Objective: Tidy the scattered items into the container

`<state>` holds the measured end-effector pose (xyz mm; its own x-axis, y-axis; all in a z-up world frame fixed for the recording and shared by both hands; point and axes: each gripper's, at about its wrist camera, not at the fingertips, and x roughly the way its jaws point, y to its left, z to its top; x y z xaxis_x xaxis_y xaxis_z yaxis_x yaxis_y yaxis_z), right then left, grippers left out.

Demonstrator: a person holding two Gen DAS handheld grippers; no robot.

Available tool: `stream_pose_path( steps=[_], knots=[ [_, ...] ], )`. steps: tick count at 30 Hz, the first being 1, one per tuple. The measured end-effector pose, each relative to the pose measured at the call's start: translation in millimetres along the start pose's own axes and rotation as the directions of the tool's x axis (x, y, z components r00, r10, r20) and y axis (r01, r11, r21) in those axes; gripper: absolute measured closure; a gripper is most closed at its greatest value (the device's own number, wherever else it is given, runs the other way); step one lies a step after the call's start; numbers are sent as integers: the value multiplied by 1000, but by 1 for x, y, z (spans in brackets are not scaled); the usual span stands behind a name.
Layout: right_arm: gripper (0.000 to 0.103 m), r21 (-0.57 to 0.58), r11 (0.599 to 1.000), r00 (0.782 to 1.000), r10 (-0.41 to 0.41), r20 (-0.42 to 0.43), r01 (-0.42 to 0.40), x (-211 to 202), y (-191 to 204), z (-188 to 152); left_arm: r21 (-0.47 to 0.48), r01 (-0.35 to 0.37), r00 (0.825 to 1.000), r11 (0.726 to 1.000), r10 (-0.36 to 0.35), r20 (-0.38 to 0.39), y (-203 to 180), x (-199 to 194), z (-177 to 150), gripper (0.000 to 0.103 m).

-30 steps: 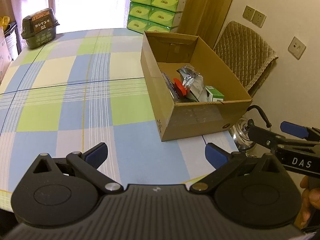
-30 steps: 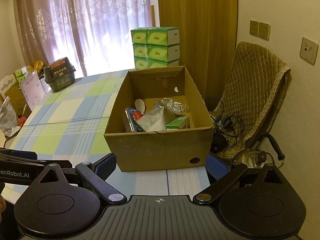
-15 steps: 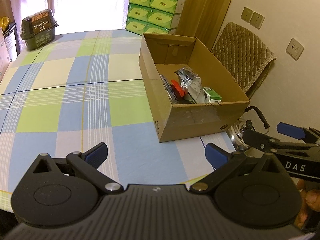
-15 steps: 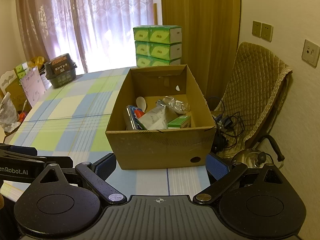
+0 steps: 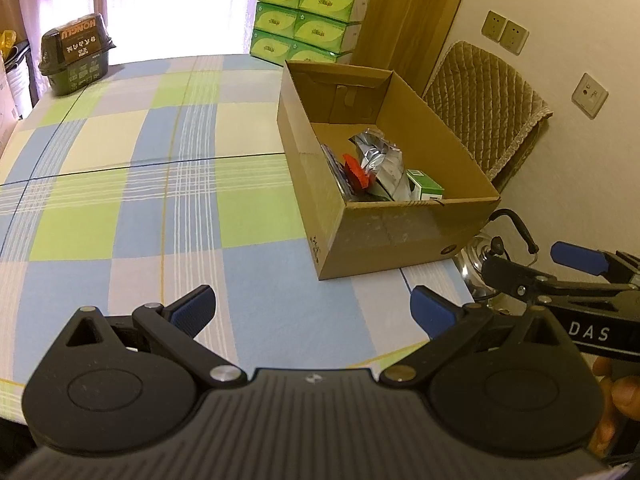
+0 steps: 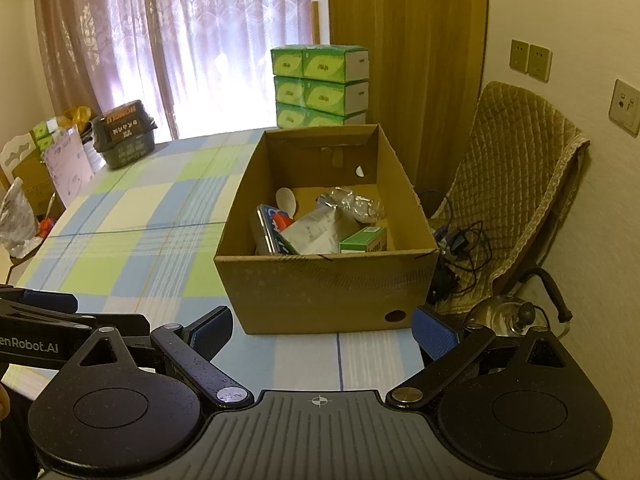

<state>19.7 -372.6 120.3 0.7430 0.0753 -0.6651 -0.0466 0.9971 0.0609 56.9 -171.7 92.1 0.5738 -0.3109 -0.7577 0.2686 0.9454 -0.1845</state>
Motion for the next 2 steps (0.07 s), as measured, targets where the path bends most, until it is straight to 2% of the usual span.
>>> stream_pose_path(
  steps=[2],
  knots=[
    [3,0,1000,1000,-1,-2,1,0,0,0,5,0,1000,1000,0,2,0,0,-1,1]
  ],
)
